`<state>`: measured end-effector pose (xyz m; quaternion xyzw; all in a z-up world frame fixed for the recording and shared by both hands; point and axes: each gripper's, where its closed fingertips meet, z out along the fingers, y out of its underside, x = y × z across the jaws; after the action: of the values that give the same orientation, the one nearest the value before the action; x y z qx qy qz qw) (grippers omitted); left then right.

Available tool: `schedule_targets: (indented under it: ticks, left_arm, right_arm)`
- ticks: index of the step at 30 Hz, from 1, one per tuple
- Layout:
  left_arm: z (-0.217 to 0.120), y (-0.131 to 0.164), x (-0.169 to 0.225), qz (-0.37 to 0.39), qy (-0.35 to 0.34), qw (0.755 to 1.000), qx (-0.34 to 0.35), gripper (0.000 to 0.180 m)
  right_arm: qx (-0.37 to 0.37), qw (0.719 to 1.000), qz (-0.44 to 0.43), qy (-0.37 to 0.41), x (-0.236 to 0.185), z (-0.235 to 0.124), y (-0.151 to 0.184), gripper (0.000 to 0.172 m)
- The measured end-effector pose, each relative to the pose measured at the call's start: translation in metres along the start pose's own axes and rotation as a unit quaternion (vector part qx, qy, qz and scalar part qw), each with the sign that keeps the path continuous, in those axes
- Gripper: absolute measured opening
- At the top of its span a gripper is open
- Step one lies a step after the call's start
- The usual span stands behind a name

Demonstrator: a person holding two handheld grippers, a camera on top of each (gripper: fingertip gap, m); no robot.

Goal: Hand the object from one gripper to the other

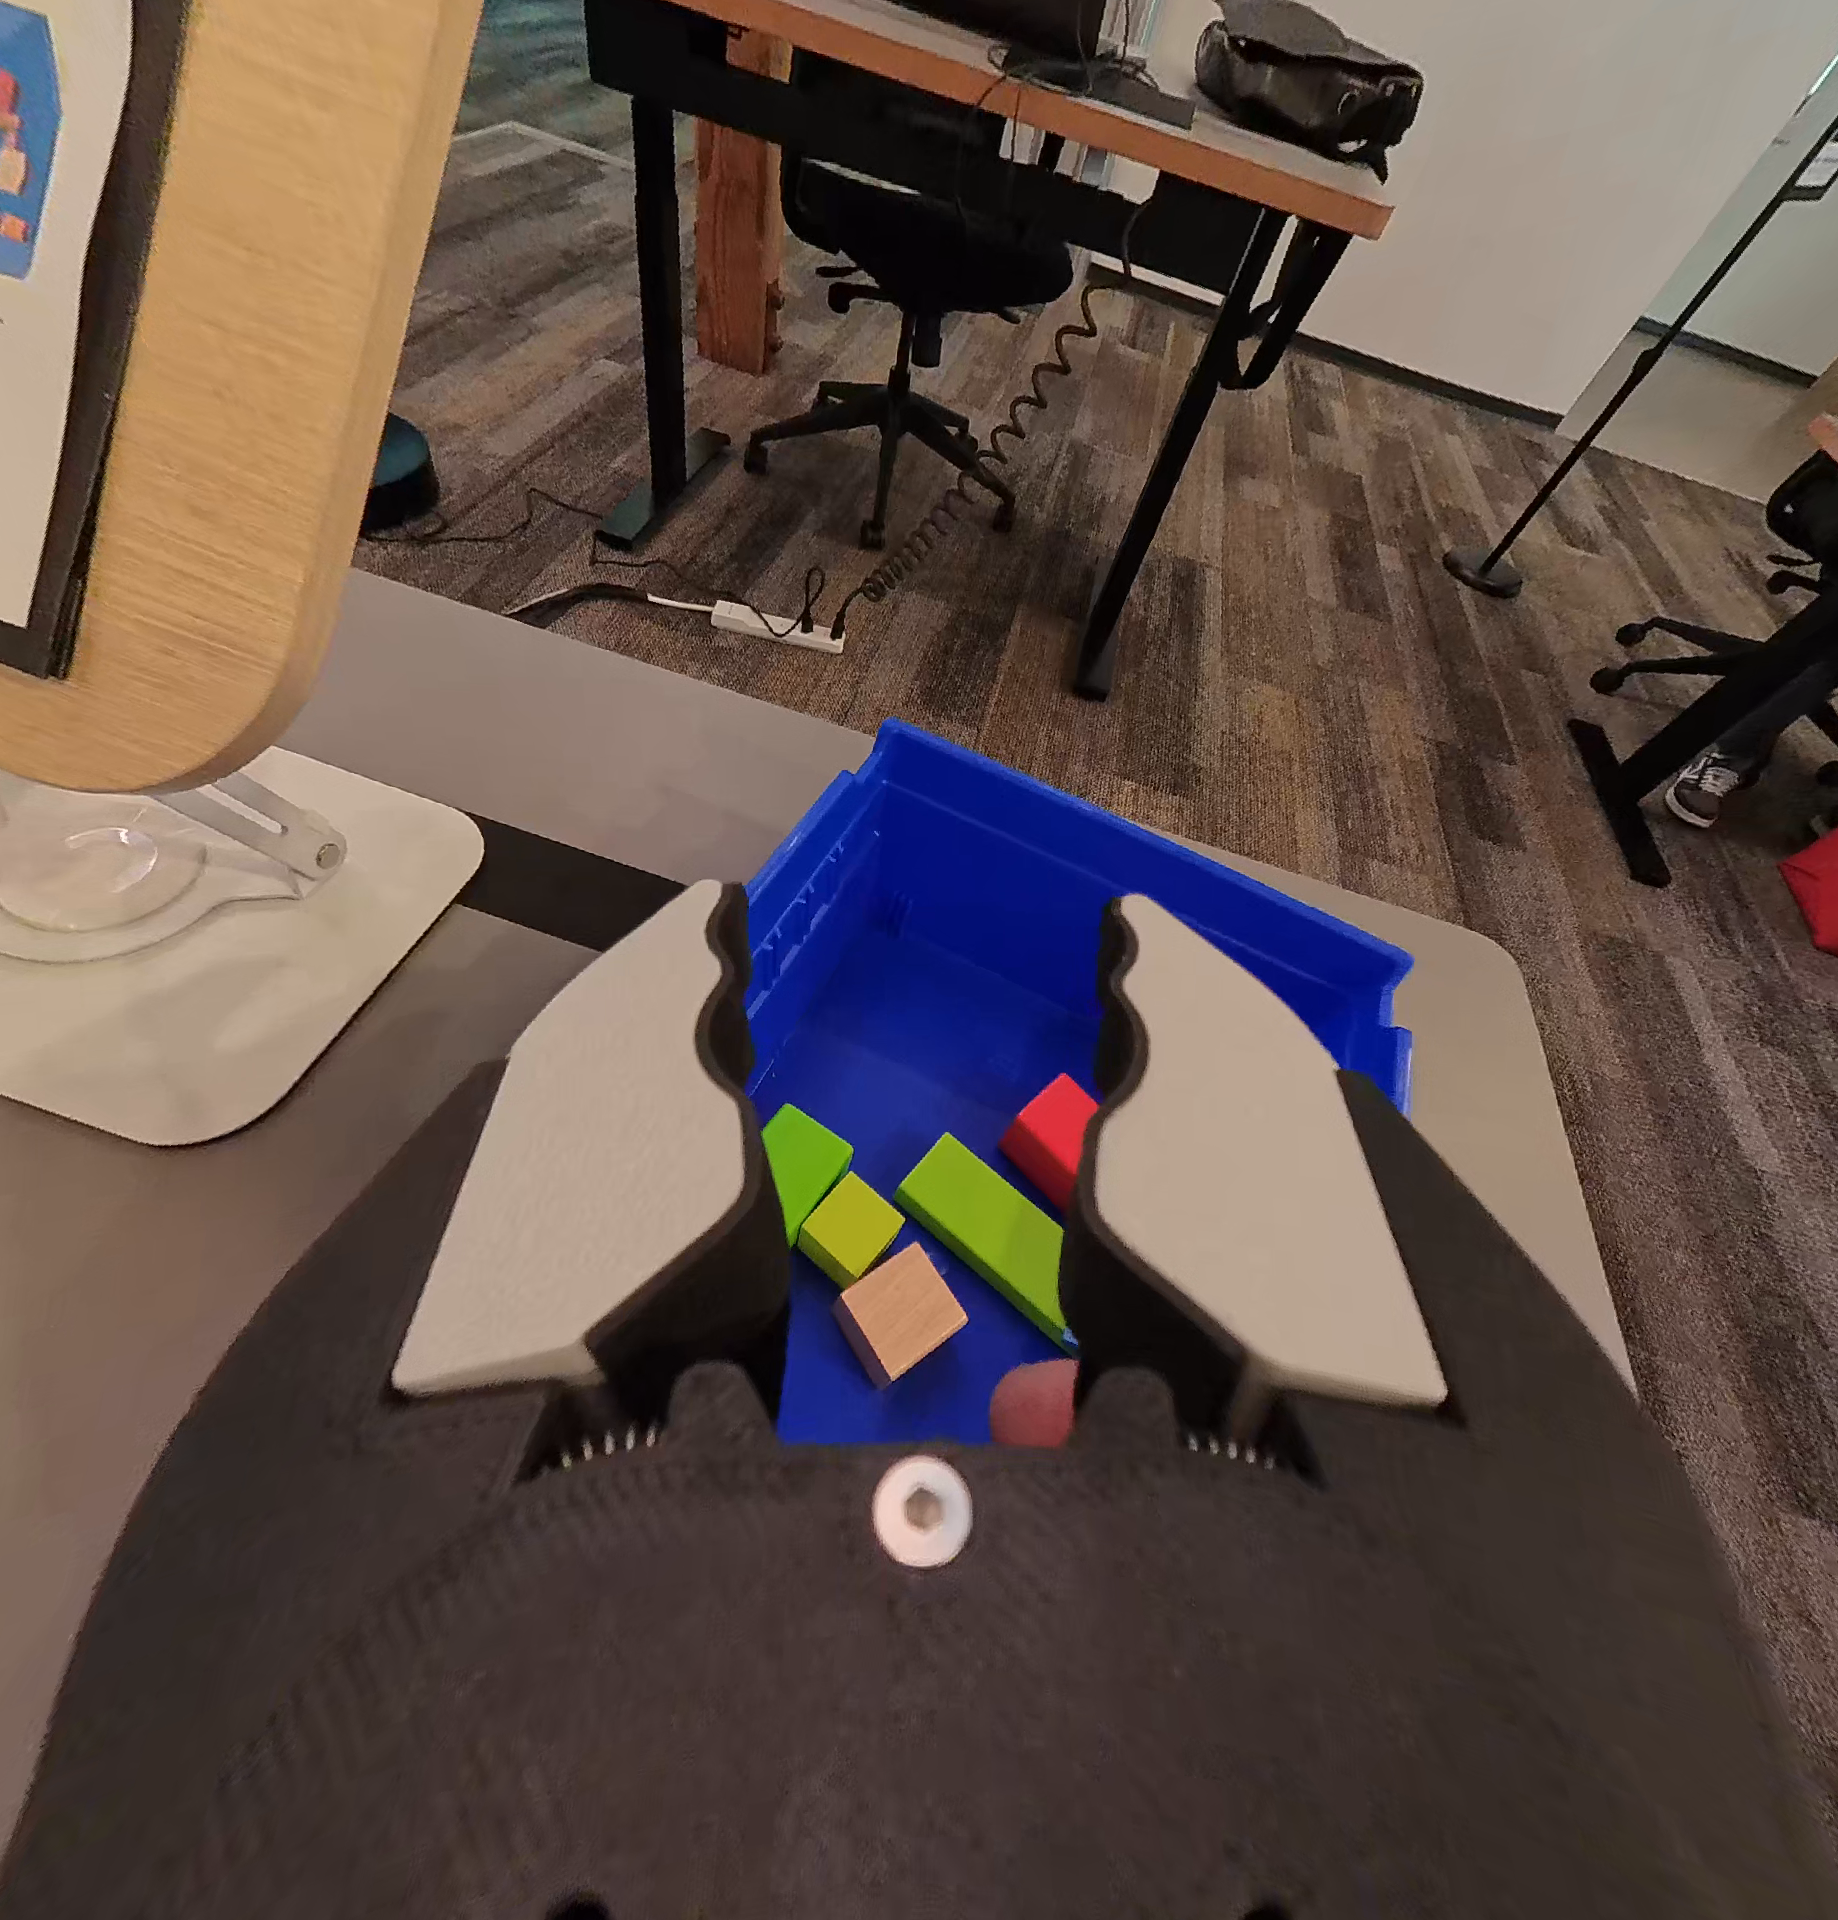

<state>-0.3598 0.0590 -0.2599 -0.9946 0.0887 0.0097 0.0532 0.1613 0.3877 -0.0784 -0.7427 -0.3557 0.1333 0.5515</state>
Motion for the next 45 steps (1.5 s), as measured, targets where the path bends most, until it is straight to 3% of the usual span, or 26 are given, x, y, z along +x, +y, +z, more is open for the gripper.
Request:
schedule_targets:
  ticks: [5, 9, 12, 19, 23, 26, 31, 34, 37, 45]
  left_arm:
    - [0.003, 0.000, -0.026, -0.040, -0.031, 0.999, 0.021, 0.001]
    - [-0.023, 0.008, -0.010, 0.016, 0.007, 0.998, 0.055, 0.021]
    - [-0.021, 0.026, -0.004, 0.068, 0.001, 0.997, 0.022, 0.033]
    - [-0.009, 0.030, 0.001, 0.101, 0.007, 0.995, 0.000, 0.035]
    - [-0.002, 0.016, 0.000, 0.136, -0.018, 0.990, 0.018, 0.043]
    - [0.005, 0.012, -0.007, 0.122, -0.033, 0.992, 0.008, 0.055]
    - [-0.010, -0.011, -0.022, 0.137, -0.096, 0.983, 0.070, 0.067]
    - [-0.001, -0.006, -0.020, 0.155, -0.092, 0.982, 0.048, 0.061]
    - [0.004, -0.009, -0.015, 0.161, -0.077, 0.982, 0.053, 0.038]
    - [-0.011, -0.015, -0.022, 0.151, -0.093, 0.980, 0.094, 0.035]
  right_arm:
    - [0.009, 1.000, 0.006, 0.002, 0.003, -0.005, -0.004, 0.062]
    - [0.015, 1.000, 0.014, -0.004, 0.003, -0.007, -0.006, 0.061]
    - [0.014, 1.000, 0.014, -0.008, 0.000, -0.006, -0.007, 0.061]
    - [0.015, 1.000, 0.014, -0.013, -0.003, -0.005, -0.008, 0.062]
    - [0.015, 1.000, 0.016, -0.015, -0.003, -0.003, -0.007, 0.062]
    - [0.017, 1.000, 0.017, -0.015, -0.003, -0.004, -0.008, 0.061]
    - [0.020, 0.999, 0.021, -0.016, -0.001, -0.005, -0.008, 0.061]
    - [0.018, 1.000, 0.020, -0.016, -0.002, -0.005, -0.008, 0.060]
    - [0.020, 0.999, 0.020, -0.017, -0.002, -0.006, -0.010, 0.060]
    - [0.036, 0.999, 0.007, -0.031, -0.013, -0.009, -0.022, 0.060]
